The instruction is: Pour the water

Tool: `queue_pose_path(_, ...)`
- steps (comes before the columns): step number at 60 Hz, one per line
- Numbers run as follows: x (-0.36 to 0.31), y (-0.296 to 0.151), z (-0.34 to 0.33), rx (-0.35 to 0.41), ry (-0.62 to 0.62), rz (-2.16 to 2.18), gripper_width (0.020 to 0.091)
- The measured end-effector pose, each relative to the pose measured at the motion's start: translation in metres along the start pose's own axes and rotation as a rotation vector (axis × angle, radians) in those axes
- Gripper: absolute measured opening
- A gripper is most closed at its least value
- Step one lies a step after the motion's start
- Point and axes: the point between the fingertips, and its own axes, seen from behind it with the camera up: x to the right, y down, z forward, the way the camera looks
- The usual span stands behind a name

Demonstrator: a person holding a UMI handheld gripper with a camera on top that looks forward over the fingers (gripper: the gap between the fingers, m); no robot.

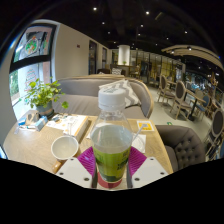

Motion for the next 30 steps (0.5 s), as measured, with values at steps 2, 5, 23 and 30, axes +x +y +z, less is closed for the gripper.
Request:
queue_pose_path(2, 0.003, 0.006, 0.002, -0.007, -0.014, 0.011, 0.0392)
queue_pose_path(5, 0.000, 0.013, 0.011, -0.013, -0.033, 0.034, 0.0389)
queue_pose_path(23, -0.008, 0.050, 0.041, -0.032, -0.101, 0.045, 0.0408)
queue_pose_path(30, -0.006, 0.058, 0.041, -0.022, -0.100, 0.064, 0.0432)
